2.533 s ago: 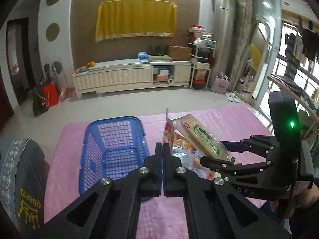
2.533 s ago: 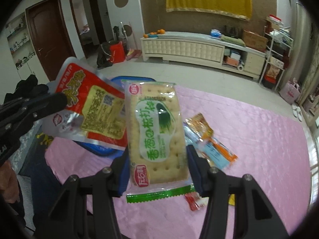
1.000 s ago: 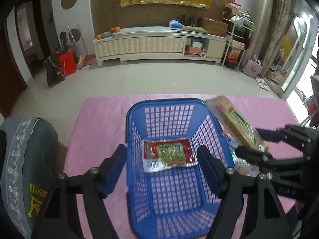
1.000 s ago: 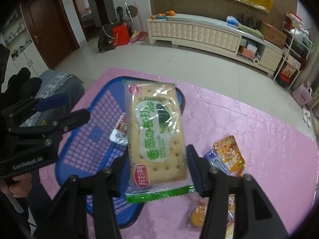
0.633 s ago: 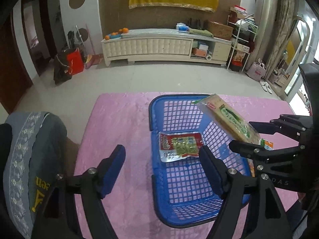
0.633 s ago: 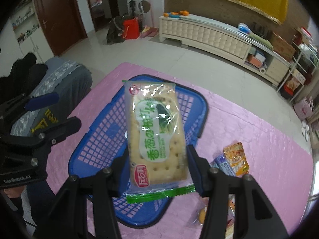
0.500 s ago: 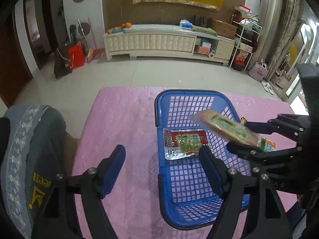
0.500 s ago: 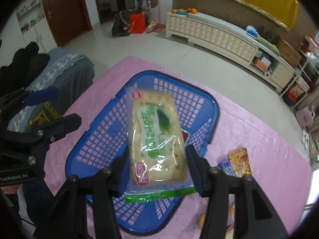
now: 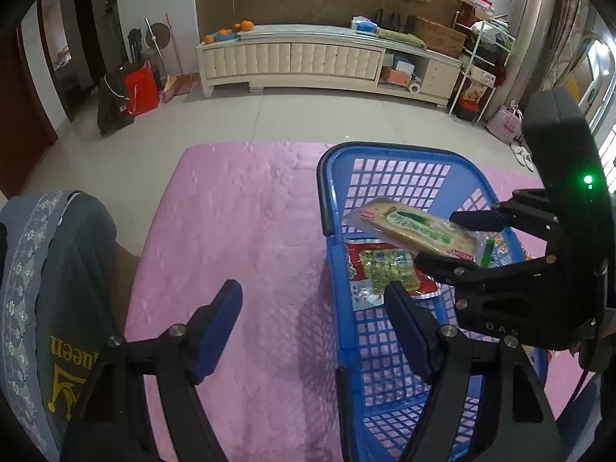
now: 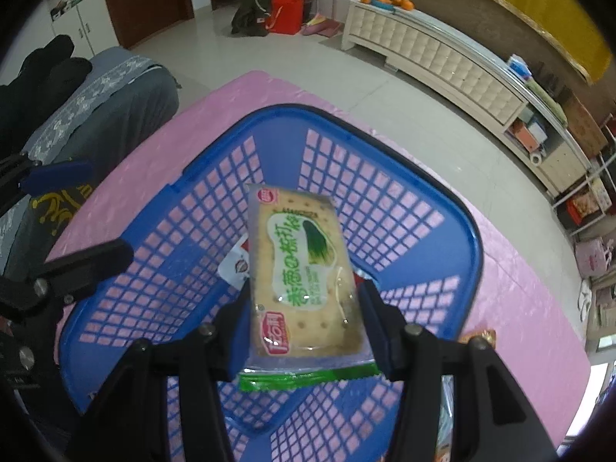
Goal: Organize snacks
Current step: 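Lower the cracker pack into the basket and open the right gripper, then move both grippers back over the remaining snack pile, then grasp the blue cartoon bread bag with the right gripper while left grasps the round bread bag, then carry both bread bags to the blue basket and release them inside, then withdraw both grippers from the basket toward the remaining snacks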
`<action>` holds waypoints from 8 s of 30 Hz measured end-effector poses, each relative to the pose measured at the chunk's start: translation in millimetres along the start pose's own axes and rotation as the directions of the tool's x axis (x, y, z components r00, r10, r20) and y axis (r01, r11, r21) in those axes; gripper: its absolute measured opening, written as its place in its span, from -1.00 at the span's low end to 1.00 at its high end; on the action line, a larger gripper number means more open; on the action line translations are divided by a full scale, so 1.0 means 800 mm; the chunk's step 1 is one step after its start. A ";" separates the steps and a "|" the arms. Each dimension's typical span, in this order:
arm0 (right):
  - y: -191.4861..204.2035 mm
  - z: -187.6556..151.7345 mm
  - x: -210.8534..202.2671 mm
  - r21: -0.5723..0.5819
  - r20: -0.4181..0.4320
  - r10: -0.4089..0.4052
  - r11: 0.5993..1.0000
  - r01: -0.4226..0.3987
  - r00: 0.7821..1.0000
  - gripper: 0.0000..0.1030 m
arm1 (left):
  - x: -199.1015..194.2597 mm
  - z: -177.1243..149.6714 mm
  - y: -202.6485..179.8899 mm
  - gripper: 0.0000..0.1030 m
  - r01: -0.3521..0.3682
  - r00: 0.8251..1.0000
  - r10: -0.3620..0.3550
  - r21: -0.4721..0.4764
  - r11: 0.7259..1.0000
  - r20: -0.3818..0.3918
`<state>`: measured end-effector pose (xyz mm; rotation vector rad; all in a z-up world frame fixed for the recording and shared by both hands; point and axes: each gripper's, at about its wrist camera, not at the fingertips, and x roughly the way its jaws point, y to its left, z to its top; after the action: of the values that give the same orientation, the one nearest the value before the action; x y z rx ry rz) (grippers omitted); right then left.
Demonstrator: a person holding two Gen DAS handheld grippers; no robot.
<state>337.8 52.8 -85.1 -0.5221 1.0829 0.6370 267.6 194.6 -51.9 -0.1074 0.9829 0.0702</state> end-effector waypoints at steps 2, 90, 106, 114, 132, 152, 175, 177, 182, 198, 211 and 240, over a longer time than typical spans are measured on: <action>-0.001 0.005 0.008 -0.029 -0.014 -0.020 0.999 0.019 1.000 0.16 | 0.004 -0.001 0.003 0.44 0.010 1.000 -0.010 -0.011 1.000 -0.005; -0.197 -0.297 0.010 0.007 -0.033 0.080 0.997 -0.080 0.996 0.36 | 0.088 -0.131 -0.320 0.58 0.184 0.963 -0.156 0.111 0.977 -0.219; -0.211 -0.361 -0.069 0.269 0.011 -0.013 0.963 0.009 1.000 0.35 | 0.061 -0.121 -0.338 0.58 0.182 0.959 -0.159 0.077 0.980 -0.236; -0.220 -0.375 -0.076 0.359 0.006 -0.002 0.933 -0.001 1.000 0.35 | 0.093 -0.107 -0.359 0.58 0.173 0.940 -0.151 0.045 0.984 -0.307; -0.245 -0.393 -0.045 0.429 -0.007 0.047 0.903 -0.040 0.999 0.36 | 0.167 -0.099 -0.397 0.58 0.101 0.913 -0.068 0.060 0.993 -0.403; -0.203 -0.365 -0.113 0.415 0.013 0.019 0.909 -0.023 1.000 0.36 | 0.045 -0.114 -0.354 0.03 0.171 0.966 -0.140 0.131 0.976 -0.215; -0.056 -0.183 -0.173 0.233 0.179 0.094 0.963 -0.135 0.979 0.36 | -0.110 -0.046 -0.138 0.03 0.040 0.998 -0.042 0.040 0.998 0.044; -0.041 -0.169 -0.159 0.225 0.167 0.114 0.963 -0.150 0.979 0.36 | -0.110 -0.047 -0.121 0.03 0.034 0.999 -0.035 0.024 0.999 0.038; -0.017 -0.144 -0.128 0.228 0.129 0.168 0.954 -0.194 0.977 0.36 | -0.099 -0.048 -0.087 0.03 0.021 1.000 -0.021 -0.005 1.000 0.017; 0.016 -0.118 -0.075 0.236 0.029 0.159 0.958 -0.162 0.987 0.39 | -0.041 -0.050 -0.063 0.03 0.103 0.993 -0.104 -0.021 0.994 -0.056; 0.022 -0.126 -0.073 0.263 0.016 0.163 0.951 -0.162 0.986 0.49 | -0.042 -0.058 -0.054 0.21 0.101 0.993 -0.102 -0.022 0.995 -0.060; -0.067 -0.230 -0.180 0.370 0.132 0.053 0.924 -0.099 0.990 0.88 | -0.107 -0.064 -0.176 0.56 0.118 0.993 -0.120 0.120 0.986 0.006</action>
<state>211.4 -140.1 -18.7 -0.1074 1.0820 0.5044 192.9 47.5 -0.2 -0.0552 0.9637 -0.0974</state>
